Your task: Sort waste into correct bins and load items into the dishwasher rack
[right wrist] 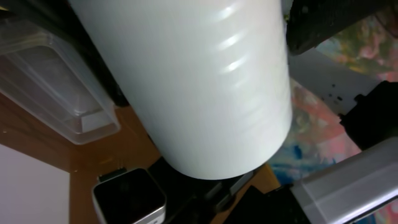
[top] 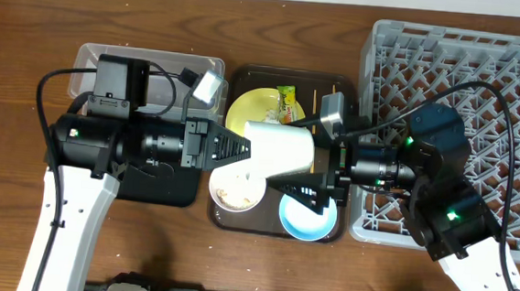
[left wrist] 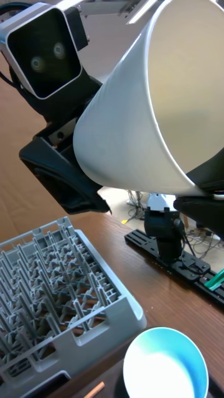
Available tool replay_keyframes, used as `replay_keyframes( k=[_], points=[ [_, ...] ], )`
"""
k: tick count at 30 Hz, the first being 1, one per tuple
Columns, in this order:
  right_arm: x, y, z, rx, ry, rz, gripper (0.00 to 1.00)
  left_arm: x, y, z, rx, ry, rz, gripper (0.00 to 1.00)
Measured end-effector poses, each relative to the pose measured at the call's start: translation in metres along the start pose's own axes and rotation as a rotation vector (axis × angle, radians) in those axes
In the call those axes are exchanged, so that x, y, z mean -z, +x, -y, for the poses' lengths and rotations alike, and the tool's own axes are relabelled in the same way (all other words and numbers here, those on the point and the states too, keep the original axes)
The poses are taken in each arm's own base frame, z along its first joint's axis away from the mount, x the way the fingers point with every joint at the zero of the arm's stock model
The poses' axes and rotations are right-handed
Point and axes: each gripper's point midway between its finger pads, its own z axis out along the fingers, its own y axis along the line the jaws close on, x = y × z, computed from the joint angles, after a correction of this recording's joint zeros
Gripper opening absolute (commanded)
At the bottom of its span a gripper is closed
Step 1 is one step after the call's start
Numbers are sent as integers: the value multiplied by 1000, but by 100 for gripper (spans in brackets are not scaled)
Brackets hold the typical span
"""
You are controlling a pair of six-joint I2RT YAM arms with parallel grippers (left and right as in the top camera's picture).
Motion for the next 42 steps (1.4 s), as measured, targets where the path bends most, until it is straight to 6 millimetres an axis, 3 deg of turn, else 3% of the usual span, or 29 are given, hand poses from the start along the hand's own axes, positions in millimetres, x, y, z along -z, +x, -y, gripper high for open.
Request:
replay_keyframes(
  k=[8, 10, 12, 14, 16, 18, 22, 26, 29, 34, 38, 42],
  points=[
    [15, -14, 1, 29, -30, 43, 71, 0, 0, 1, -3, 5, -1, 6],
    [15, -14, -1, 28, -43, 41, 59, 0, 0, 1, -9, 5, -1, 7],
    [16, -14, -3, 24, -58, 38, 54, 0, 0, 1, -12, 4, 1, 10],
    [16, -14, -4, 24, -62, 37, 48, 0, 0, 1, -17, 4, 0, 24],
    [16, -13, -3, 12, -60, 34, 45, 0, 0, 1, -23, 7, -2, 52],
    [17, -10, 0, -13, -47, 27, 42, 0, 0, 1, -18, 9, -2, 67],
    [33, 2, 26, -153, 82, 13, 40, 0, 0, -12, -4, -68, 7, 73],
    [84, 25, 68, -378, 423, 26, 39, 5, 6, -44, 63, -253, 9, 73],
    [133, 57, 85, -562, 724, 4, 38, 12, 11, -68, 99, -395, 8, 74],
    [218, 129, 73, -847, 1260, -118, 40, 23, 10, -88, 94, -529, 19, 74],
    [257, 164, 61, -960, 1500, -245, 41, 26, 8, -94, 87, -569, 26, 75],
    [279, 183, 61, -1034, 1640, -344, 41, 28, 8, -97, 87, -588, 28, 74]
  ],
)
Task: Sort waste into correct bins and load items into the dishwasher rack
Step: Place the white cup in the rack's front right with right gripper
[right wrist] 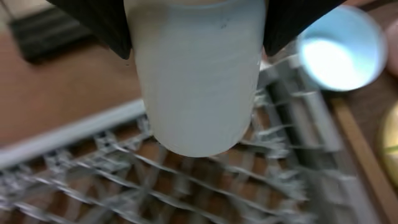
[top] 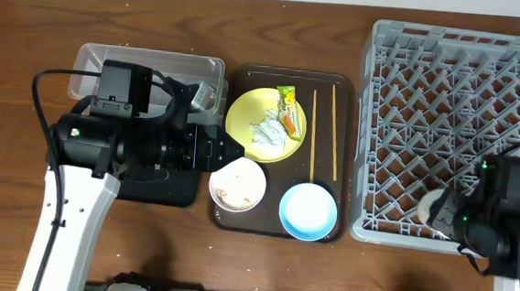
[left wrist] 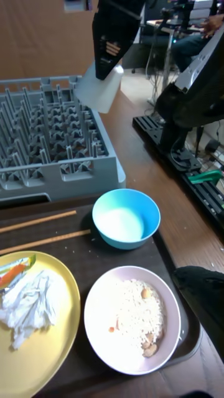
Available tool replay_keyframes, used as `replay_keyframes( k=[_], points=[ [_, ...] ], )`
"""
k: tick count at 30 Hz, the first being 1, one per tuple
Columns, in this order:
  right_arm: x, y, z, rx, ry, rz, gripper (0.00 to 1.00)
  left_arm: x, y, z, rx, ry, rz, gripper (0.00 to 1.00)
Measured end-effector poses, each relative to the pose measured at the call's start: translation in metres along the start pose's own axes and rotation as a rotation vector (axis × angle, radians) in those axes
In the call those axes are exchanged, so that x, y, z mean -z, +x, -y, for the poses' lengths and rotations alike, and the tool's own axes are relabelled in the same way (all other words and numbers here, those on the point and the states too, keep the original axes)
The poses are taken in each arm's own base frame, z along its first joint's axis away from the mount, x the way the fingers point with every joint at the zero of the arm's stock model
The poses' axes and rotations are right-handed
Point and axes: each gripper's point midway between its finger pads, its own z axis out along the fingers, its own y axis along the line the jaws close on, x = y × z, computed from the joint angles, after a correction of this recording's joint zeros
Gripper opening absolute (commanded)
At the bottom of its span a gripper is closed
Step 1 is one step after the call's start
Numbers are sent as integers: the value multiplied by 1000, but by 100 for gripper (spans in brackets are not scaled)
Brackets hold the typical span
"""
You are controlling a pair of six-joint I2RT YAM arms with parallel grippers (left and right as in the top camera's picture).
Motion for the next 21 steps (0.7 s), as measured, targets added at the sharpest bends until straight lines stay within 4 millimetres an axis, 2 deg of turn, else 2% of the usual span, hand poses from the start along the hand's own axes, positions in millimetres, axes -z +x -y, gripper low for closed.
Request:
replay_keyframes(
  k=[9, 10, 12, 13, 17, 21],
  points=[
    [-30, -6, 17, -34, 160, -126, 44, 0, 5, -1, 18, -7, -18, 75],
    [-33, -5, 17, -34, 169, -144, 48, 0, 5, -1, 18, -7, -18, 75],
    [-39, -5, 17, -34, 183, -174, 79, 0, 5, -2, 18, -9, -18, 75],
    [-43, -5, 16, -30, 189, -184, 84, 0, 5, -2, 19, -9, -18, 75],
    [-53, -20, 12, -30, 191, -148, 86, 0, 5, -2, 18, -9, -18, 74],
    [-54, -30, 8, -38, 172, -105, 86, 0, 5, -2, 19, -10, -18, 75]
  ],
)
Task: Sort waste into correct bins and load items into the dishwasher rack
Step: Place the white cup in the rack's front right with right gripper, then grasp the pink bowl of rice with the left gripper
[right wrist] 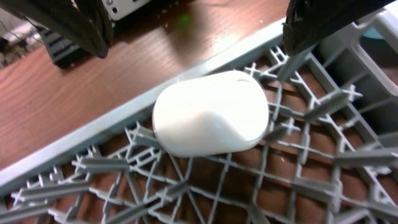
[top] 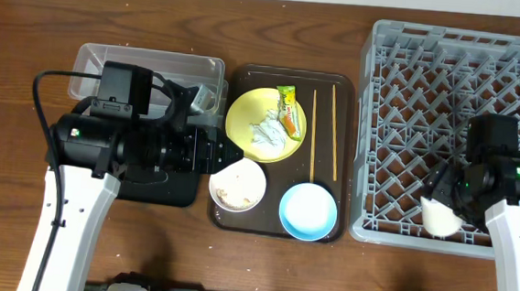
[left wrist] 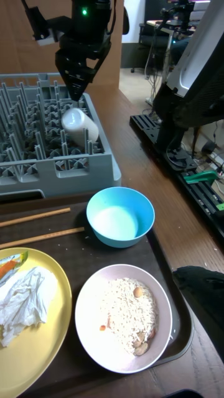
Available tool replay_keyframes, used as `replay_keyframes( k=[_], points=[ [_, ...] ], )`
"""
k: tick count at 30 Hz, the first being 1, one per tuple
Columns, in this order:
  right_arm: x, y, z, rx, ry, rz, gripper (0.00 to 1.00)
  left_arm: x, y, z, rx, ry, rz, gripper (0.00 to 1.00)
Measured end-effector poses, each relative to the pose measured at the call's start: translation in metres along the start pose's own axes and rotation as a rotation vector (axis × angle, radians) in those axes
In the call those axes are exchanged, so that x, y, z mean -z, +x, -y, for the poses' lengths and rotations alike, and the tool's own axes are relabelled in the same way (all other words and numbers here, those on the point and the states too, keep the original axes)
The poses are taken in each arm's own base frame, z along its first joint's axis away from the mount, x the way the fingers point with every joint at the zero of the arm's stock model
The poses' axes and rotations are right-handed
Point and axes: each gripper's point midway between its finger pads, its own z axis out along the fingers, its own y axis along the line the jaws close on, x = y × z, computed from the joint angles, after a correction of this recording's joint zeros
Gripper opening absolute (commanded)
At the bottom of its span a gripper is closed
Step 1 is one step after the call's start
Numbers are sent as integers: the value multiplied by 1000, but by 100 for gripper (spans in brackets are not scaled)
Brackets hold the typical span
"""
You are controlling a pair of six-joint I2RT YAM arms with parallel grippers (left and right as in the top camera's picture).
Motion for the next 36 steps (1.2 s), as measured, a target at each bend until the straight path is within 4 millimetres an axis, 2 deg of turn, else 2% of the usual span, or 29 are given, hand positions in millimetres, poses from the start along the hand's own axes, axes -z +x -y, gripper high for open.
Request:
replay_keyframes(
  k=[5, 7, 10, 14, 17, 21, 27, 30, 32, 33, 34, 36],
  points=[
    [11, -9, -18, 37, -121, 66, 83, -1, 0, -1, -3, -7, -2, 74],
    [24, -14, -34, 87, -233, 122, 83, -3, 2, -4, -14, -41, -8, 74],
    [57, -21, -61, 176, -437, 244, 85, -13, 6, -12, -54, -154, -27, 74],
    [106, -23, -85, 266, -662, 400, 87, -42, 10, -24, -120, -299, -48, 71],
    [126, -15, -90, 304, -748, 441, 87, -74, 13, -40, -115, -399, -78, 65],
    [130, -3, -92, 323, -786, 413, 84, -121, 17, -68, -68, -520, -132, 52],
    [123, 8, -92, 325, -790, 350, 84, -174, 26, -94, 4, -611, -184, 45],
    [124, 8, -93, 327, -794, 347, 84, -191, 33, -104, 35, -642, -207, 36],
    [124, 8, -93, 327, -795, 347, 84, -200, 37, -109, 53, -658, -218, 22],
    [124, 8, -93, 327, -795, 346, 83, -203, 38, -112, 64, -667, -222, 11],
    [124, 8, -93, 327, -795, 346, 83, -205, 41, -115, 69, -673, -233, 7],
    [124, 8, -93, 327, -796, 346, 83, -206, 43, -117, 83, -679, -241, 6]
  ],
)
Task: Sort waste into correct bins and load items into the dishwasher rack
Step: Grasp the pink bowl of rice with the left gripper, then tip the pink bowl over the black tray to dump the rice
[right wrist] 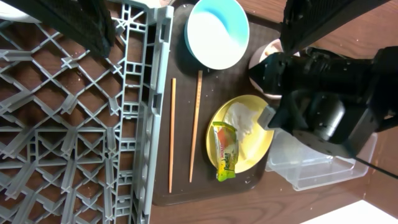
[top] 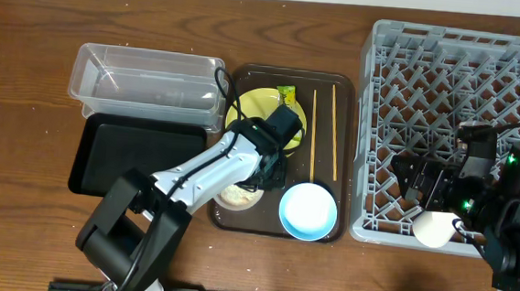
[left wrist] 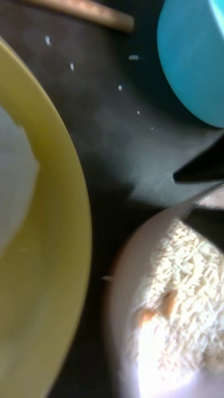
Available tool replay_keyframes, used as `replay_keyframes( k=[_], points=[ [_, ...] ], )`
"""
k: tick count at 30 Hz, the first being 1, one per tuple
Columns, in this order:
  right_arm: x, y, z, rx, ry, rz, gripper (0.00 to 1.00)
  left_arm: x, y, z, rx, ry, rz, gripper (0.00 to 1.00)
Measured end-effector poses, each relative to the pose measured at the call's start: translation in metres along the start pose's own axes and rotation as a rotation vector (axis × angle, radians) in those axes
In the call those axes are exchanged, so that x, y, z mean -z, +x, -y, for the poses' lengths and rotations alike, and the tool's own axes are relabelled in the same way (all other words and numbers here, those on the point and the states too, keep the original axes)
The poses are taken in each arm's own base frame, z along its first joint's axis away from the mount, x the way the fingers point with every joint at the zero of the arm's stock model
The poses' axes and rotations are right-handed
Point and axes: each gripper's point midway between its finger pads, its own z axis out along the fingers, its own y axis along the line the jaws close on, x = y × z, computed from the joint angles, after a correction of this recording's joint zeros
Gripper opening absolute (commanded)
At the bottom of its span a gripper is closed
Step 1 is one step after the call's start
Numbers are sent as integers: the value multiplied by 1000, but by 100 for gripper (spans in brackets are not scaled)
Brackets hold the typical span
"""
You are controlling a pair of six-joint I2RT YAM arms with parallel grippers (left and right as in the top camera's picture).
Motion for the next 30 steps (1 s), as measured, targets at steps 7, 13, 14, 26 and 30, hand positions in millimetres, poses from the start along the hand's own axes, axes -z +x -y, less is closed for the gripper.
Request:
replay_keyframes(
  k=[7, 13, 14, 26, 30],
  points=[
    [0, 0, 0, 0, -1, 0, 83, 14, 3, -1, 1, -2, 4, 6],
    [0, 0, 1, 1, 3, 2, 83, 65, 3, 2, 25, 140, 52, 6],
    [0, 0, 1, 1, 4, 2, 83, 78, 1, 0, 36, 177, 68, 7],
    [0, -1, 1, 1, 5, 2, 82, 159, -39, -104, 316, 641, 155, 6],
    [0, -1, 1, 0, 5, 2, 82, 161, -44, -133, 391, 892, 172, 6]
  ],
)
